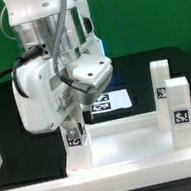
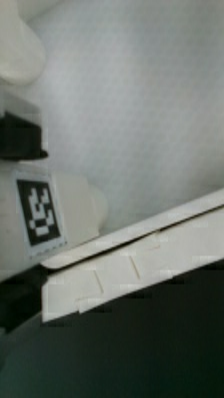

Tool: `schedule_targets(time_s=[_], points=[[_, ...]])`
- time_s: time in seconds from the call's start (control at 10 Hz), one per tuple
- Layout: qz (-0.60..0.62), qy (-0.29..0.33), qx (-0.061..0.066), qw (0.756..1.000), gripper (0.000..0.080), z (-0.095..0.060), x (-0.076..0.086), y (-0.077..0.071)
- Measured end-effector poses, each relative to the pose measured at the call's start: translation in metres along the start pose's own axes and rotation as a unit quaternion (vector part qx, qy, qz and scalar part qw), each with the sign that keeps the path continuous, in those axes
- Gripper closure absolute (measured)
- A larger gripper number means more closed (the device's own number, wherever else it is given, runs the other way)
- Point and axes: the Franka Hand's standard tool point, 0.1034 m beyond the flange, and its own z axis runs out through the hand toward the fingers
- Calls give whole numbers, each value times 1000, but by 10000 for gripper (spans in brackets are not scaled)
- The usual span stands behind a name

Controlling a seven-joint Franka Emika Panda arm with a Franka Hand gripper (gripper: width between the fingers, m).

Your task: Assemble desk

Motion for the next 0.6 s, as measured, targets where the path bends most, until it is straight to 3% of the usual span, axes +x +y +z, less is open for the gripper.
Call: schedule_targets(time_s=[0.1, 0.2, 0.3, 0.4, 0.5, 0.6], points=[[-1, 0, 0, 1000, 496, 0, 0, 0], [-5, 0, 0, 1000, 420, 1, -1, 0], [-12, -1, 0, 1000, 255, 0, -2, 1], [-37, -5, 3, 999, 255, -8, -8, 3], [-45, -13, 8, 999, 173, -23, -14, 3], [-48, -23, 19, 998, 155, -43, -22, 3]])
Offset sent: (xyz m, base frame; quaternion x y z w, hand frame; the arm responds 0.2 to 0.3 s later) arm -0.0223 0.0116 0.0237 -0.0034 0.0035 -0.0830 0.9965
